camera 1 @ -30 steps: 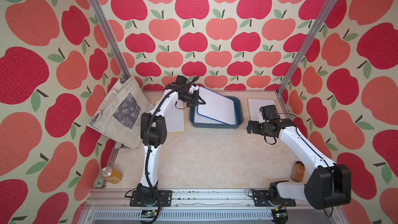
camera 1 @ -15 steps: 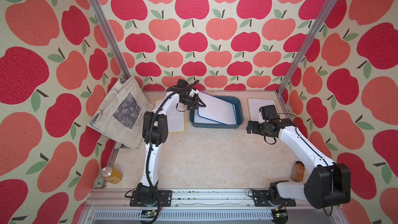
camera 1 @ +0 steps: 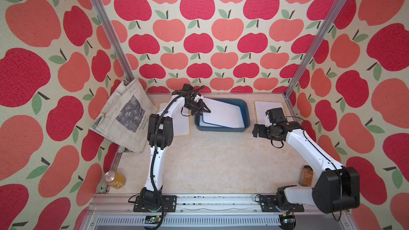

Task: Put the whiteboard into the storage box
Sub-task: Place the whiteboard in the storage box.

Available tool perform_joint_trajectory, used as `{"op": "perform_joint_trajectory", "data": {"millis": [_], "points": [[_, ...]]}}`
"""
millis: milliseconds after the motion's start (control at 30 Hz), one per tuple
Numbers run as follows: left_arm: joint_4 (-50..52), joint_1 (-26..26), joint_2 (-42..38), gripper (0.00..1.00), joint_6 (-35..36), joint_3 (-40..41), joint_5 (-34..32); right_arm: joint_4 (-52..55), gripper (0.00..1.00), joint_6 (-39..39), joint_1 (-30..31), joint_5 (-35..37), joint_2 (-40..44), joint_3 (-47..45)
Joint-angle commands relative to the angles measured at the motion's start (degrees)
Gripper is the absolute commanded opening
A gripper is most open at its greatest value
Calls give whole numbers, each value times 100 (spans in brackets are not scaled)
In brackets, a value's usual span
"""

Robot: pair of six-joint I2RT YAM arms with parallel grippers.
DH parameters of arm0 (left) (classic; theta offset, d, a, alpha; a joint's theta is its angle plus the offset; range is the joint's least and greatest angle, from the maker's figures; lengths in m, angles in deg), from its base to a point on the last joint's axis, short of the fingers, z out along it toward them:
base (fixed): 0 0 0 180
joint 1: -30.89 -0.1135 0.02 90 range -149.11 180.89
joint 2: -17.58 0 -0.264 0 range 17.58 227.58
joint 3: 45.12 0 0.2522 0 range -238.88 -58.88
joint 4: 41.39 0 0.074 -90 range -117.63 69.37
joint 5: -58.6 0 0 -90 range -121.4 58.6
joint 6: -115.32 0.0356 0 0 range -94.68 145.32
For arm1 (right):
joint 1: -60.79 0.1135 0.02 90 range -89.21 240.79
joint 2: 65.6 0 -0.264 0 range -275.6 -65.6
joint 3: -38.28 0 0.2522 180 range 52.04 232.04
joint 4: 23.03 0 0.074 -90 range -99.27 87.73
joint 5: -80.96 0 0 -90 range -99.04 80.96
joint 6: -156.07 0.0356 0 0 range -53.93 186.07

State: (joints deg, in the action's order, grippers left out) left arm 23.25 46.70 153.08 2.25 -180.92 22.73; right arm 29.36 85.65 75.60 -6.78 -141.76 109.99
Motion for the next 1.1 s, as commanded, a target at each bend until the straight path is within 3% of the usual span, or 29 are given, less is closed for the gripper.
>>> {"op": "perform_joint_trajectory", "data": {"millis": [0, 400, 1067], "points": [[271, -37, 168, 29, 163, -310, -138, 48, 99, 108, -48, -111, -64, -12], [800, -24, 518, 32, 361, -879, -620, -3, 99, 210, -48, -308, -127, -39], [1343, 148, 798, 34, 233, -1114, -1768, -173, 99, 319, -46, -550, -249, -361]]}}
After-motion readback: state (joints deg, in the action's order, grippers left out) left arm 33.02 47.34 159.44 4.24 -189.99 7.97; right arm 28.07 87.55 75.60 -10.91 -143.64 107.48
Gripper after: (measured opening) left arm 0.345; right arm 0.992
